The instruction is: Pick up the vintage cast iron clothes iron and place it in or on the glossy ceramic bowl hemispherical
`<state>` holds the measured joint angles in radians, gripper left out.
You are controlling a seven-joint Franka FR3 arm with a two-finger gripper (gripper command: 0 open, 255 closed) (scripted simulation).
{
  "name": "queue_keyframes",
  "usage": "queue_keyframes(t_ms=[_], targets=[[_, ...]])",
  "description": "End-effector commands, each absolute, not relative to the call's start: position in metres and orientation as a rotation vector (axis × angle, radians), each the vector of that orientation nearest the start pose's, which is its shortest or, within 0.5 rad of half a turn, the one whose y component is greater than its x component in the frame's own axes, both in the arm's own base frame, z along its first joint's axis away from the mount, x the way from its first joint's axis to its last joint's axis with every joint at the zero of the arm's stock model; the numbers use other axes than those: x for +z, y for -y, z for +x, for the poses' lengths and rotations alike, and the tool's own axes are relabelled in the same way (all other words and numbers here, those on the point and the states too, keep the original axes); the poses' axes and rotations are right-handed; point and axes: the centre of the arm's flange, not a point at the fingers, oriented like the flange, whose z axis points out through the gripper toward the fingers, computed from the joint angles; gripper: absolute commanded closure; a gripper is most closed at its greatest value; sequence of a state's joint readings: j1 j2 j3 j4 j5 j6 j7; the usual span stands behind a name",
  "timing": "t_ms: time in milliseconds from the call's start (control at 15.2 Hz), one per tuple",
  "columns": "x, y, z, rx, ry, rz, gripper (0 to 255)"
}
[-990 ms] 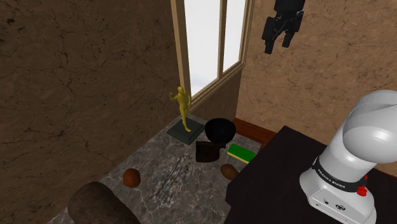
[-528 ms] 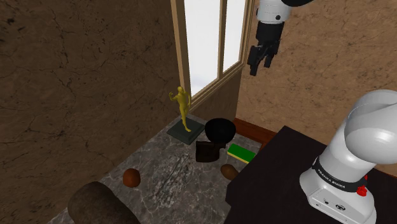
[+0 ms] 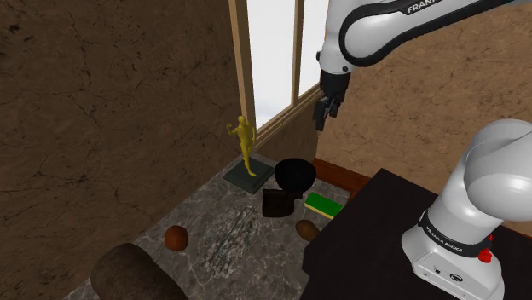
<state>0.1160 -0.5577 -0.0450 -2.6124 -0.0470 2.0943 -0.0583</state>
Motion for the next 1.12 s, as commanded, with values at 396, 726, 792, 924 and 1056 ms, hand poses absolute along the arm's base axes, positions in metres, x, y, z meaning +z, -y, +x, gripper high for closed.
queue_keyframes(t_ms=[396,726,792,924,1056], targets=[[0.344,-0.055,0.409,-0.076,0.512,-3.103,0],[0.285,-0.078,0.428,-0.080,0.671,-3.064,0],[0.274,-0.083,0.431,-0.081,0.703,-3.056,0],[0.251,-0.093,0.438,-0.083,0.766,-3.037,0],[0.227,-0.103,0.444,-0.085,0.829,-3.017,0]])
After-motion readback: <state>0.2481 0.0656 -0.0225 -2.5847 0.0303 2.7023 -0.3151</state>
